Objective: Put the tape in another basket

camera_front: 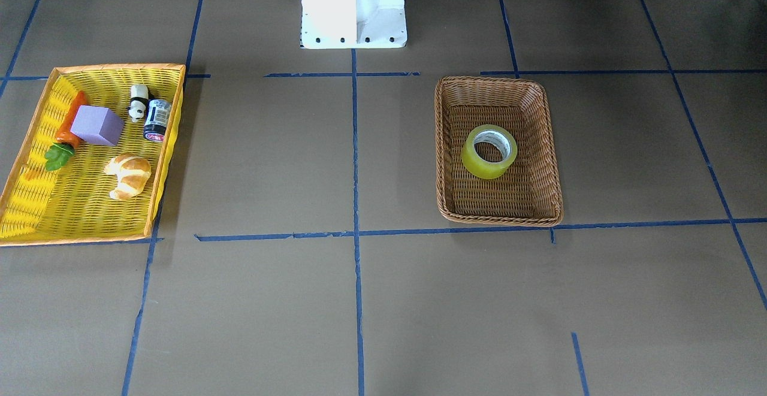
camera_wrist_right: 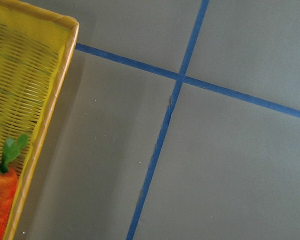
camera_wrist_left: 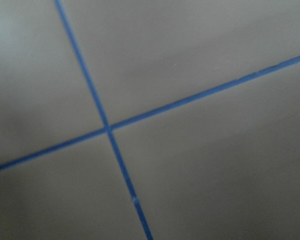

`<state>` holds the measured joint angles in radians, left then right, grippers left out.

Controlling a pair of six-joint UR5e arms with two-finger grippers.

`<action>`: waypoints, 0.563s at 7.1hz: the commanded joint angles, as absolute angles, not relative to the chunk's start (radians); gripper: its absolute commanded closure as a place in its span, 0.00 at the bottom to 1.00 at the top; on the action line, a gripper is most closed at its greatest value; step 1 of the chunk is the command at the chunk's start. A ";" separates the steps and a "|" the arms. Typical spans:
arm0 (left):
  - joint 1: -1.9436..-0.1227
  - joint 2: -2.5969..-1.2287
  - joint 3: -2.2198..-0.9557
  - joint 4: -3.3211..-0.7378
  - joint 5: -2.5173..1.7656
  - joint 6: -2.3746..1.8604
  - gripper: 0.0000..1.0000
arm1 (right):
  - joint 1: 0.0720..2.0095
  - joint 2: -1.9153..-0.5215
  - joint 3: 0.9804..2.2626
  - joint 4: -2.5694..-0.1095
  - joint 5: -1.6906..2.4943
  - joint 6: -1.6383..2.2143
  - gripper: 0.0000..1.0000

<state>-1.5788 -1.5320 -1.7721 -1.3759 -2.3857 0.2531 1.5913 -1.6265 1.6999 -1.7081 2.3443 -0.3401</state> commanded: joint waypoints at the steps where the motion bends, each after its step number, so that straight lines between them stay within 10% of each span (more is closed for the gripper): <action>1: -1.614 -1.412 -1.752 -1.425 -2.410 0.262 0.00 | 1.598 -1.643 1.697 -1.706 2.341 -0.330 0.00; 4: -1.615 -1.372 -1.769 -1.436 -2.378 0.261 0.00 | 1.598 -1.647 1.698 -1.706 2.342 -0.322 0.00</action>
